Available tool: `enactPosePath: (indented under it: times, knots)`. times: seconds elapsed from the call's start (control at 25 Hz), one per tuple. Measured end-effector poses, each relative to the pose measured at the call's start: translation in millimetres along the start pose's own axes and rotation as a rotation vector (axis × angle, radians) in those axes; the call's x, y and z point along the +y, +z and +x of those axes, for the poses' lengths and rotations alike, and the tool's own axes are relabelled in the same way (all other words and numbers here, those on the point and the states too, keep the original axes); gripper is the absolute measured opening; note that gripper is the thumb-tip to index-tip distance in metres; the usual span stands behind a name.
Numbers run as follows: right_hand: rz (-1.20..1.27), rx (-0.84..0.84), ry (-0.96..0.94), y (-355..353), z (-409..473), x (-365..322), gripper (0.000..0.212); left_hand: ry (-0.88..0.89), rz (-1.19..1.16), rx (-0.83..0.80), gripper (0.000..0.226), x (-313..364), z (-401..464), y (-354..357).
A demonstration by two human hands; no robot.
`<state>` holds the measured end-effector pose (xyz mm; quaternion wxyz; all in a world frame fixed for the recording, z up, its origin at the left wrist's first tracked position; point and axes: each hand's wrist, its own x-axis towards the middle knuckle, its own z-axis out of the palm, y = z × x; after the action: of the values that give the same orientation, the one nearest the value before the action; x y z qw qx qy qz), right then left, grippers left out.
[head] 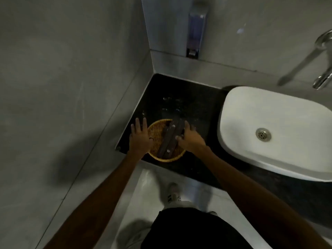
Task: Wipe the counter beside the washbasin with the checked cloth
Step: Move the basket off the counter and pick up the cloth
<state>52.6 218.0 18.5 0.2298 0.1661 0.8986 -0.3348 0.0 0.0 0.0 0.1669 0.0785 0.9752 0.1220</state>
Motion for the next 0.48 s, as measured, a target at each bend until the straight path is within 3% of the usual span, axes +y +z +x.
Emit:
enactPosePath:
  times: [0.08, 0.16, 0.32, 0.48]
  knots:
    - [0.104, -0.001, 0.075, 13.7, 6.0, 0.7, 0.083, -0.076, -0.104, -0.12, 0.085, -6.8, 11.3, 5.5]
    - [0.145, 0.051, 0.084, 18.9, 3.7, 1.9, 0.067, -0.14, -0.157, -0.126, 0.071, -6.9, 10.6, 8.7]
    - [0.193, 0.144, 0.048, 4.9, -30.0, 27.0, 0.052, -0.064, -0.307, 0.054, 0.026, 20.8, -31.6, 10.1]
    - [0.19, 0.298, -0.009, -4.9, -113.2, 104.5, 0.044, 0.032, -0.4, -0.006, 0.029, 68.5, -114.4, 31.1]
